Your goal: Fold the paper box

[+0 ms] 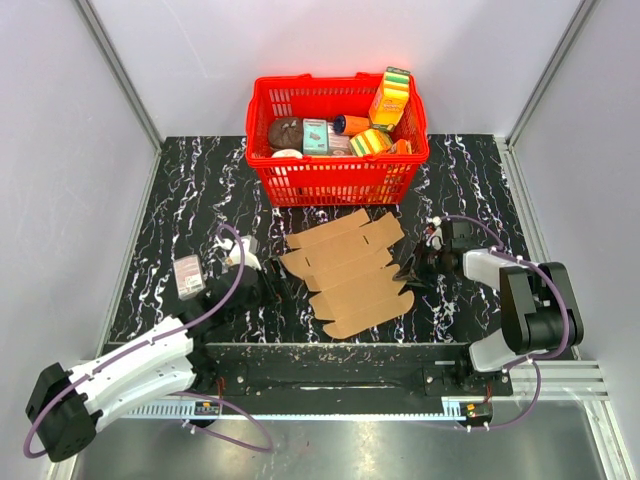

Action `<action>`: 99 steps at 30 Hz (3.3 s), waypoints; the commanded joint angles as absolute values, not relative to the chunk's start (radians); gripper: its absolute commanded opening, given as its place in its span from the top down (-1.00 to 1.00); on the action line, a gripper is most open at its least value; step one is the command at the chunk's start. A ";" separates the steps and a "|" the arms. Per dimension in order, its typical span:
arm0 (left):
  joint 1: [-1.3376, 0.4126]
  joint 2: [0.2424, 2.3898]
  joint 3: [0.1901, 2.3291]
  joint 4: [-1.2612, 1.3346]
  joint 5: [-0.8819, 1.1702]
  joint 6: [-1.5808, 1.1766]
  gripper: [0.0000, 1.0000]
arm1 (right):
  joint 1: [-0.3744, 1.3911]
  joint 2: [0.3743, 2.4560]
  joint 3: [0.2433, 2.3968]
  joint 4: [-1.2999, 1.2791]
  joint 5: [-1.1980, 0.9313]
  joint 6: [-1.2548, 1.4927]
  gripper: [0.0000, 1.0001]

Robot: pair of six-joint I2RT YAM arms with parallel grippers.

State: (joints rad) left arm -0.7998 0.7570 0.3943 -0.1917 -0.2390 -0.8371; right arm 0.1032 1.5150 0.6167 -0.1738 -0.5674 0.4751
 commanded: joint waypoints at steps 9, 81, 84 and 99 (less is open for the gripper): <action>-0.804 0.686 0.388 -0.193 -0.241 -0.850 -0.98 | 0.127 1.236 0.489 -0.117 -0.546 0.612 0.92; -0.816 0.669 0.379 -0.268 -0.319 -0.862 -0.98 | 1.169 1.169 0.589 -0.438 0.609 1.425 -0.39; -0.816 0.680 0.387 -0.268 -0.322 -0.851 -0.98 | 1.166 1.069 0.613 -0.601 0.701 1.382 -0.61; -0.818 0.707 0.410 -0.268 -0.327 -0.827 -0.98 | 0.681 1.006 0.851 -0.572 0.620 0.629 -1.00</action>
State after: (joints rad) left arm -0.8131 0.7155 0.3817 -0.2939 -0.3115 -0.8387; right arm 0.7731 0.9375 0.7547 -0.6468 0.7094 0.9192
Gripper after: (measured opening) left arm 0.987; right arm 0.994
